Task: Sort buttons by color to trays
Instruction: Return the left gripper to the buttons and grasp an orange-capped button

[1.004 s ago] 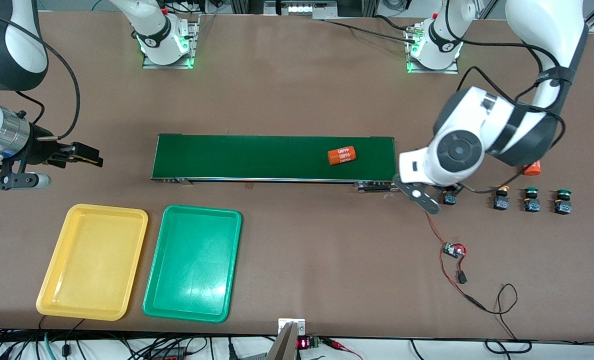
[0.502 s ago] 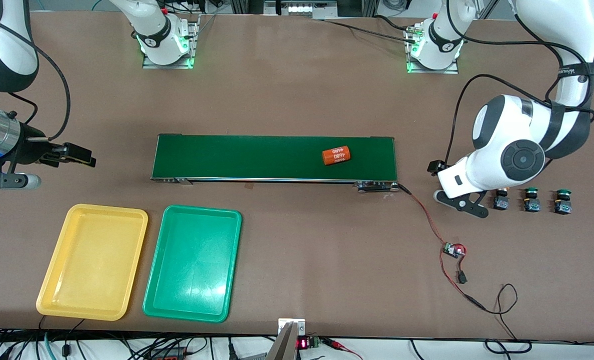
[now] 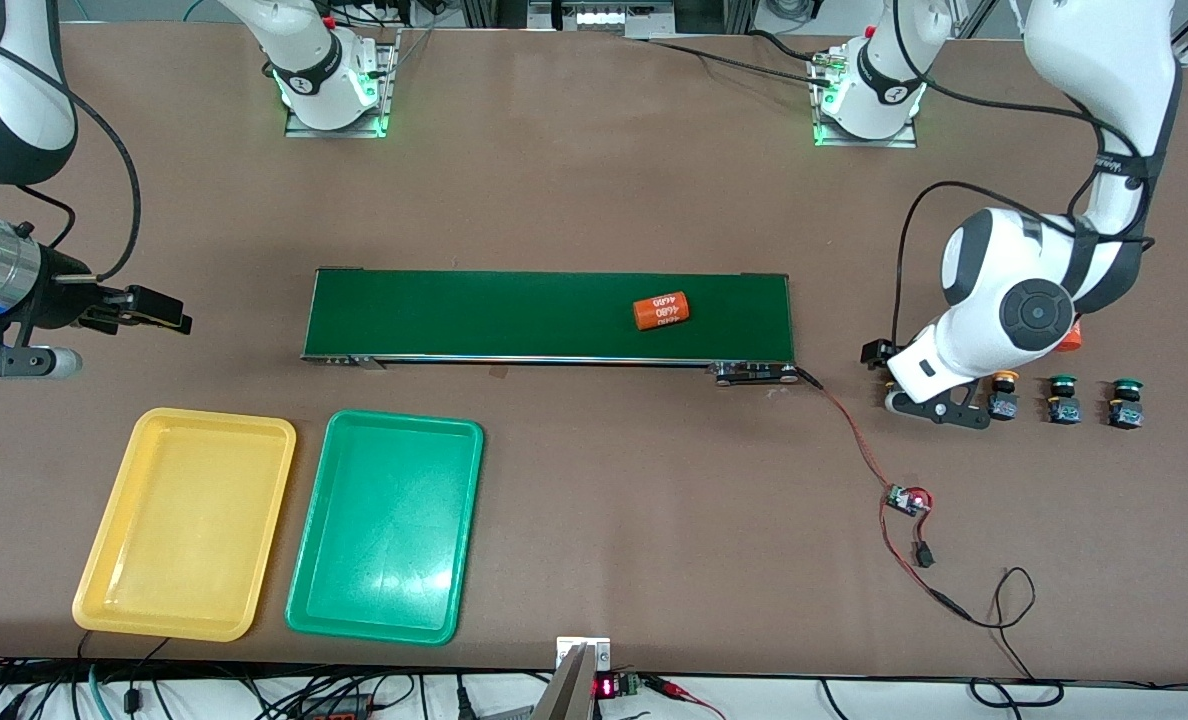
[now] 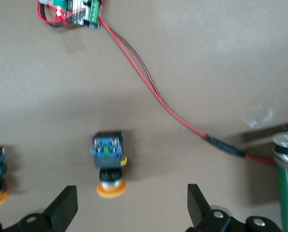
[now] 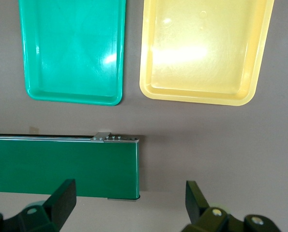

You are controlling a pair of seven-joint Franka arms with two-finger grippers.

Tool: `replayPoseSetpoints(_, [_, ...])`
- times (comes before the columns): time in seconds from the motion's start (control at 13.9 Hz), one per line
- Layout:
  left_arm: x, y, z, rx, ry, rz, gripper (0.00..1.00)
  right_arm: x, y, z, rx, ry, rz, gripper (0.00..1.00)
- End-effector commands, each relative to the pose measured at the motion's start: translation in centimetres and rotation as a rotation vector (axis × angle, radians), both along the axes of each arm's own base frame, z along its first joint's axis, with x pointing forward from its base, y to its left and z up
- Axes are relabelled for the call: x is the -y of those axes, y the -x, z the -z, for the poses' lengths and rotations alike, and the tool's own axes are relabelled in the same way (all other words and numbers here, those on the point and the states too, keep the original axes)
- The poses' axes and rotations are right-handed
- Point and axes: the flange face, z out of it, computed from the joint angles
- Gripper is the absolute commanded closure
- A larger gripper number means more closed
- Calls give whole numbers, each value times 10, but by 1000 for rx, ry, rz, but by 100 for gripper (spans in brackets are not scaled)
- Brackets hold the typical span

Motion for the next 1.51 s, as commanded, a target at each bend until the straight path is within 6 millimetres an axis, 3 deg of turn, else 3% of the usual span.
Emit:
replayPoseSetpoints(0.0, [-17,-6,36,20,2,-38,0,-1,-1,-1,-2,-14,11,0])
replayPoseSetpoints(0.36, [-20,0,73,-24,-2,-51,0,-1,-1,-1,-2,-14,11,0])
replayPoseSetpoints(0.57, [-27,0,77,-30,-10,-62,4,-1,-1,-1,-2,-14,11,0])
replayPoseSetpoints(0.65, [-29,0,77,-30,-11,-65,16,-1,-1,-1,-2,-14,11,0])
replayPoseSetpoints(0.79, [-30,1,78,-34,-12,-64,61,-1,-1,-2,-1,-14,11,0])
replayPoseSetpoints(0.93, [-30,1,78,-36,-12,-68,74,-4,-1,-1,-1,-13,13,0])
replayPoseSetpoints(1.0, [-30,1,78,-36,-11,-71,75,-5,-1,-2,0,-13,13,0])
replayPoseSetpoints(1.15, [-29,-1,67,-29,-9,-67,82,-5,-1,-2,-2,-13,13,0])
replayPoseSetpoints(1.22, [-28,-3,51,-27,-10,-60,83,-4,-1,-1,-3,-13,14,0])
replayPoseSetpoints(1.43, [16,0,-3,-69,16,-11,82,-2,-1,-1,-3,-13,16,0])
